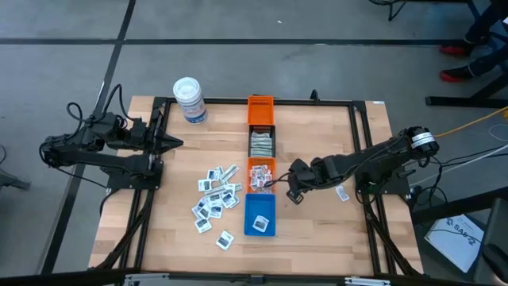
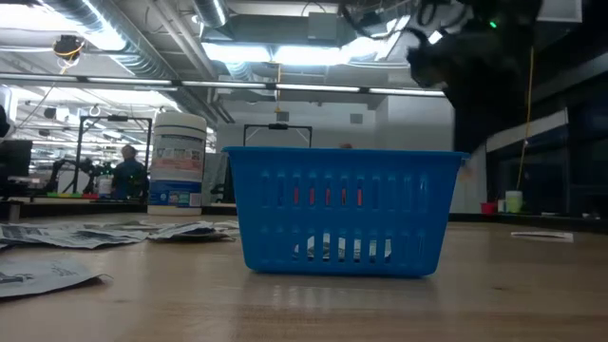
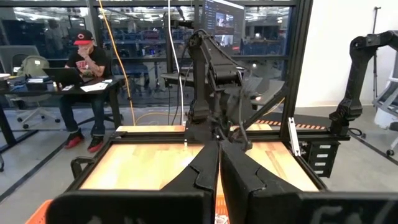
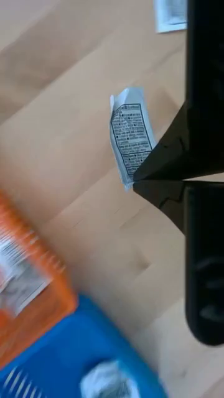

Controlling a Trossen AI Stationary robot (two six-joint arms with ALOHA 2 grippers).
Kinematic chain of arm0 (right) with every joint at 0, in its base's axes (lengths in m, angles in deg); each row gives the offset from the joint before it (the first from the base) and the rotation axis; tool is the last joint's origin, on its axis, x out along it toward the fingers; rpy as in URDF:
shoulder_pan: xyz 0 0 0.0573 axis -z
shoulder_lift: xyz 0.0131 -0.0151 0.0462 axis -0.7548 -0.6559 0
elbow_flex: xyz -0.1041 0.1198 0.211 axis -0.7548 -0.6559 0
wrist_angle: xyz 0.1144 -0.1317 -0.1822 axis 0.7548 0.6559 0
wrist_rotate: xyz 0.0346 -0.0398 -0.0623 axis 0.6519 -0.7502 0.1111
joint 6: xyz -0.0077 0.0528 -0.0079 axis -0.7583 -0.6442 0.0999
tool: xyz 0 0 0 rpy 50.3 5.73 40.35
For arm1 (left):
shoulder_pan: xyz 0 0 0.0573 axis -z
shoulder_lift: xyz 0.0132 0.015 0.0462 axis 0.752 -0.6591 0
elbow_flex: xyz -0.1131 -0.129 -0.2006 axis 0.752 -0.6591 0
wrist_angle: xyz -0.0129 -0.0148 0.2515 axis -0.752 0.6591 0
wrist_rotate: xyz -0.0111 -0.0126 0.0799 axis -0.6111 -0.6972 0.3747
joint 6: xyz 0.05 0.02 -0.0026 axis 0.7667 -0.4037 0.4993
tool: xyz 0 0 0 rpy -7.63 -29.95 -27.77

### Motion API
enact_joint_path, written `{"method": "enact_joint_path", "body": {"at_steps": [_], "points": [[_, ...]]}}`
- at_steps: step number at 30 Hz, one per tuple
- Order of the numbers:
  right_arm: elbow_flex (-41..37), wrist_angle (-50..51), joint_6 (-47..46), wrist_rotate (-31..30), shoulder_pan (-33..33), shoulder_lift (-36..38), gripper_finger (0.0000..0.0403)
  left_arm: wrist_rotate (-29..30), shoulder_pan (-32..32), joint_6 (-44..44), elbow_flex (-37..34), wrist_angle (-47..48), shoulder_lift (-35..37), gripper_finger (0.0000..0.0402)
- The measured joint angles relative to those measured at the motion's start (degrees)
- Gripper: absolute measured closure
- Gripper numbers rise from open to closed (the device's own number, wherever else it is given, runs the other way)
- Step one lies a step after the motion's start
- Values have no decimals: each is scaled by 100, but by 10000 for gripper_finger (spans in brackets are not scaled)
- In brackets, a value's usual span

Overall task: Pick & Place First Aid Supplies
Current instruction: Put the orange ointment pack into the bottom orange bin

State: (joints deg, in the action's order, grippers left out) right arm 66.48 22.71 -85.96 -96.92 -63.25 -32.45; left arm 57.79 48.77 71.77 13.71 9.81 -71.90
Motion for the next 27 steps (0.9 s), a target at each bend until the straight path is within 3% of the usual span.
{"method": "enact_joint_path", "body": {"at_steps": [14,27], "points": [[1051,-408,1549,-354,243,9,402,1,0,1,0,0,0,390],[1513,-1243,3113,117,247,-619,402,-1,-2,0,0,0,-2,389]]}}
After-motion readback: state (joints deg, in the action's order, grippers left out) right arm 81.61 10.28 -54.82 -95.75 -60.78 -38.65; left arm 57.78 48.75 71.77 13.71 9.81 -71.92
